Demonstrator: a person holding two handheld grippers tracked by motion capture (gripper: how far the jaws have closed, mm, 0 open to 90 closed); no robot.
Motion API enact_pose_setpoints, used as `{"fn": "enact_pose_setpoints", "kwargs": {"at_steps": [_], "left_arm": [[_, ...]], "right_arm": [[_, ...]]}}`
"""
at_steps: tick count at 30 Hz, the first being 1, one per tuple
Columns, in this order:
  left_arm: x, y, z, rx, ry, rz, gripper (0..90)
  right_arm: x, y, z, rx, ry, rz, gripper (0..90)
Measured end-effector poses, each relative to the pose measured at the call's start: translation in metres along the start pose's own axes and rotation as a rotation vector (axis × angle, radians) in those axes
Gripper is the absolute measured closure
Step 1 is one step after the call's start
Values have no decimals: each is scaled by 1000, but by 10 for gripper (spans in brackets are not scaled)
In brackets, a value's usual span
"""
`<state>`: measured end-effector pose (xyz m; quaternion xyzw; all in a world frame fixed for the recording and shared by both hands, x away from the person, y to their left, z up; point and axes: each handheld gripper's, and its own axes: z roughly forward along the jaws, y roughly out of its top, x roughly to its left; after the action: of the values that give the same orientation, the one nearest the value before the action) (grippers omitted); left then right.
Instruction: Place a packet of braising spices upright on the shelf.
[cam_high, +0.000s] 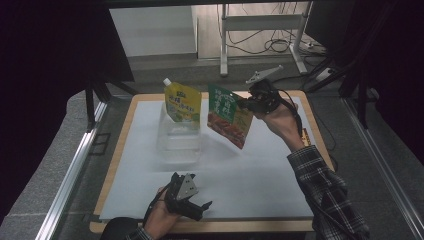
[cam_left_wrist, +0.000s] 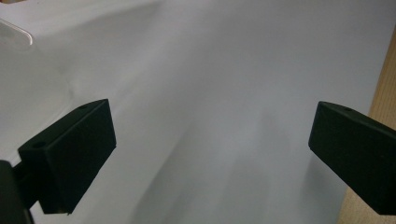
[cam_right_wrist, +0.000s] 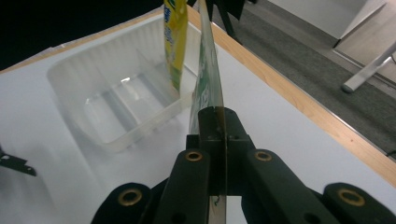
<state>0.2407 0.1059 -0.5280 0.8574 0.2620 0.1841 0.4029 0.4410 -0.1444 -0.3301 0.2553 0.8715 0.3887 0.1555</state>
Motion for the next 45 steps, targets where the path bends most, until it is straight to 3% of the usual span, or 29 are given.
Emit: {"fn": "enact_pose_setpoints", "kwargs": {"at_steps": [19, 27, 45], "left_arm": [[5, 0, -5, -49, -15, -51, 0], [5, 0, -5, -54, -15, -48, 0], [5, 0, -6, -56, -19, -44, 0]], "right_arm": [[8, 18, -16, -28, 94, -33, 894], [10, 31, -8, -53, 151, -28, 894], [24, 60, 19, -74, 198, -65, 894]]}}
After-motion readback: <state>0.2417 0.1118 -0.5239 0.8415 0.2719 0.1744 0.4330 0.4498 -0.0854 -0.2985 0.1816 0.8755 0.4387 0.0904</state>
